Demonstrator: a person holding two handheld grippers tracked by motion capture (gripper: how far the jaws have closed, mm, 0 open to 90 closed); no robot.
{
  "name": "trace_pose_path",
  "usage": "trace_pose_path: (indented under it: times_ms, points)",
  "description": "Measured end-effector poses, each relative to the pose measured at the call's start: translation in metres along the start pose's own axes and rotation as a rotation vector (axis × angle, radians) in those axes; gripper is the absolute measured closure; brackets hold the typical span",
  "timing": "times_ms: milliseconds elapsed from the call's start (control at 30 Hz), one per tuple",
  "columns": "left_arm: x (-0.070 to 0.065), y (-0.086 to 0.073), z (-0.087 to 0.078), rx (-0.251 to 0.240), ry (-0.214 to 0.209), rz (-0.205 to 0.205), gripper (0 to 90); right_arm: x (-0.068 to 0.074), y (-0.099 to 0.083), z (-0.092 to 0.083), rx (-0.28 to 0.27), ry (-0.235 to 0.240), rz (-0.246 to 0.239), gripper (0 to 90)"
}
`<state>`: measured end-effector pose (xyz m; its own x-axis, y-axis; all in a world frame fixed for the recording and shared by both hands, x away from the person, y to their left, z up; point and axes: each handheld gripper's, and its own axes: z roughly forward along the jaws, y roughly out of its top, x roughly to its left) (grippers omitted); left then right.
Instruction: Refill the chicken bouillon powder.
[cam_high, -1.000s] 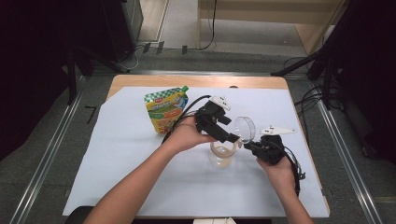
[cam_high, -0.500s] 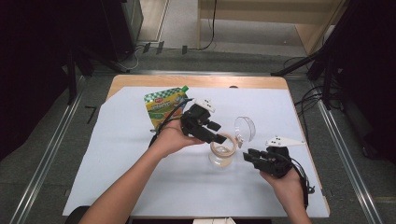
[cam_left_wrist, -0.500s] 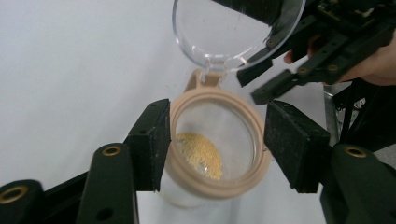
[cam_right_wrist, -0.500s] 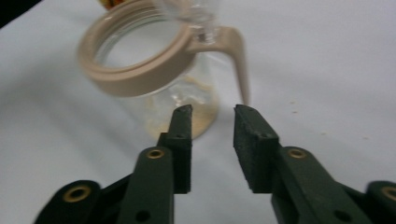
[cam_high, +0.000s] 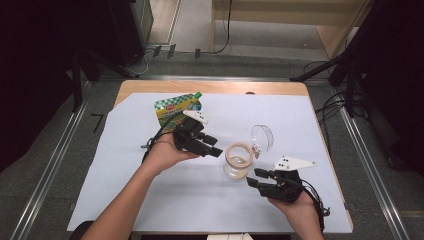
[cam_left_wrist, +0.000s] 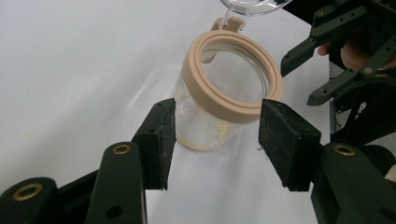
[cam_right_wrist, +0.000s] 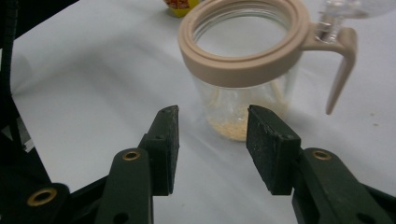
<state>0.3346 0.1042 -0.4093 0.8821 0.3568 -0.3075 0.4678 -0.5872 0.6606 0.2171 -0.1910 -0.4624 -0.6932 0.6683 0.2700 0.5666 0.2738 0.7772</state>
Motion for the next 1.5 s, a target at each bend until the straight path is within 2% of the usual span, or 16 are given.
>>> trace_pose_path:
  times_ms: [133, 200, 300, 367, 400, 933, 1300, 1500]
  points:
    - [0.005, -0.005, -0.009, -0.002, 0.002, -0.017, 49.4, 0.006, 0.001, 0.002, 0.006, 0.016, -0.015, 55.7]
    - [0.006, -0.008, -0.014, -0.021, -0.005, -0.038, 49.7, 0.008, 0.002, 0.004, 0.013, 0.019, -0.026, 55.3]
    - [0.008, -0.014, -0.023, -0.029, 0.018, -0.046, 49.7, 0.012, 0.003, 0.005, 0.009, 0.025, -0.036, 55.3]
    - [0.009, -0.015, -0.026, -0.032, 0.02, -0.049, 49.2, 0.014, 0.003, 0.006, 0.012, 0.028, -0.048, 55.3]
    - [0.01, -0.019, -0.032, -0.037, 0.036, -0.057, 48.7, 0.015, 0.003, 0.007, 0.015, 0.033, -0.048, 55.3]
    - [0.032, -0.05, -0.086, -0.095, 0.131, -0.148, 46.5, 0.035, 0.005, 0.023, 0.041, 0.088, -0.102, 52.5]
    - [0.039, -0.067, -0.11, -0.101, 0.19, -0.183, 47.1, 0.039, 0.008, 0.033, 0.051, 0.121, -0.134, 51.8]
    - [0.051, -0.076, -0.117, -0.085, 0.24, -0.214, 47.6, 0.044, 0.008, 0.04, 0.072, 0.142, -0.153, 51.5]
